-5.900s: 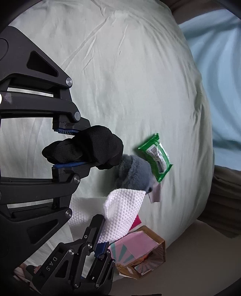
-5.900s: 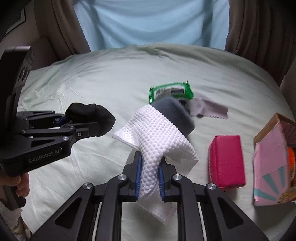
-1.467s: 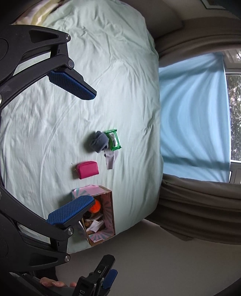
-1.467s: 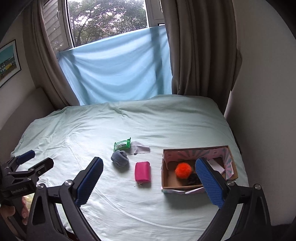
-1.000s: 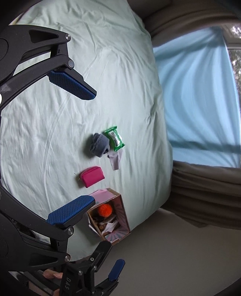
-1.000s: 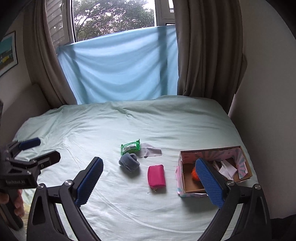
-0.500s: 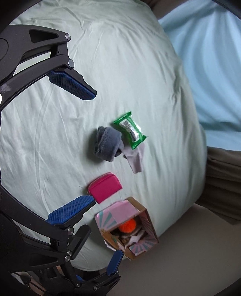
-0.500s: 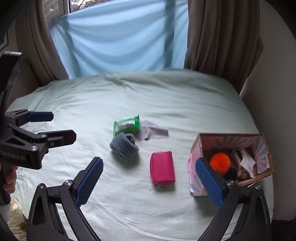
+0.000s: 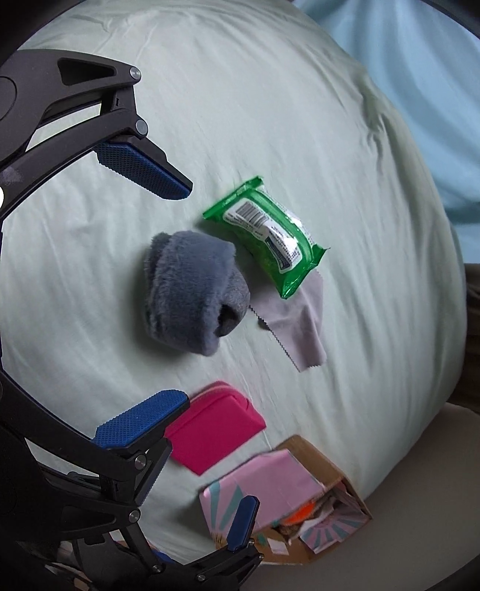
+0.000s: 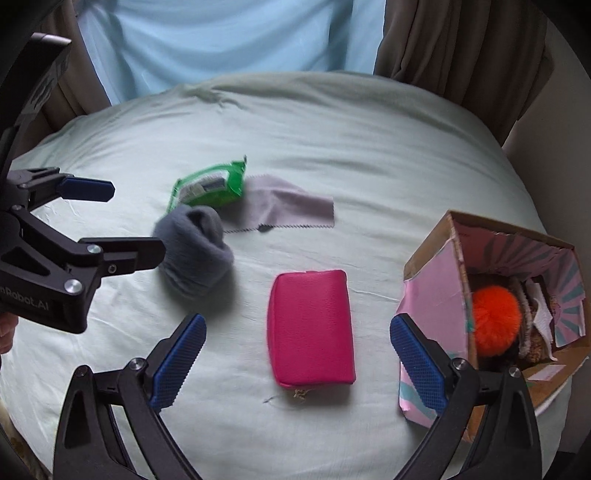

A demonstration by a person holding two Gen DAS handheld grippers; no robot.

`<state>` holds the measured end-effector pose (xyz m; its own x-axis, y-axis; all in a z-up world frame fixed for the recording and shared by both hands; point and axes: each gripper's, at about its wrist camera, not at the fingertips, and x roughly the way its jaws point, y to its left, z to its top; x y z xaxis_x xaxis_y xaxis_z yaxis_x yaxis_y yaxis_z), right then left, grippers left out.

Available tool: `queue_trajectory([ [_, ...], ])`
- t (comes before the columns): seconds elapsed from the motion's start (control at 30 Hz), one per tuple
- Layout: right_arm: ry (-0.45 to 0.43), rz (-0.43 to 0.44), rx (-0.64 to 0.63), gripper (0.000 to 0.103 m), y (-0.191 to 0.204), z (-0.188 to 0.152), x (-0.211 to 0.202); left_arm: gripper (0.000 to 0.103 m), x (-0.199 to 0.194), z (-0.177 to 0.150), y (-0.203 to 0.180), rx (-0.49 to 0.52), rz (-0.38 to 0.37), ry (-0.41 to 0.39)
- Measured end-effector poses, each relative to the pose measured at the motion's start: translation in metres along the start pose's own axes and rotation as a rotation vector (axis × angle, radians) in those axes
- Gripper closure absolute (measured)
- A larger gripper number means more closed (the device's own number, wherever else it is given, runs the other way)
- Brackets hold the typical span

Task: Organize soft objects
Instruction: 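Move both tools back toward the grey sock and pink pouch, then grasp the grey sock with the left tool while the right tool grasps the pink pouch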

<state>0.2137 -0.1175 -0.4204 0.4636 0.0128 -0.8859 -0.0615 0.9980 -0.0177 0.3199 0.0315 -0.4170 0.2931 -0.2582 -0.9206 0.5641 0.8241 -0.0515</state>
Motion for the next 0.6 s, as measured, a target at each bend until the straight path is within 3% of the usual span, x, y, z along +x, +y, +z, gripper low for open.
queue_trajectory([
  [0.3,0.095,-0.019,-0.009,0.004,-0.006,-0.004,0.064,0.001,0.064,0.008,-0.002,0.048,0.011,0.055],
  [0.57,0.11,-0.004,-0.014,0.005,-0.006,-0.005,0.078,0.022,0.08,0.01,-0.003,0.058,-0.024,0.071],
  [0.6,0.115,0.0,-0.016,0.009,-0.003,-0.004,0.081,0.024,0.08,0.011,-0.004,0.058,-0.023,0.069],
])
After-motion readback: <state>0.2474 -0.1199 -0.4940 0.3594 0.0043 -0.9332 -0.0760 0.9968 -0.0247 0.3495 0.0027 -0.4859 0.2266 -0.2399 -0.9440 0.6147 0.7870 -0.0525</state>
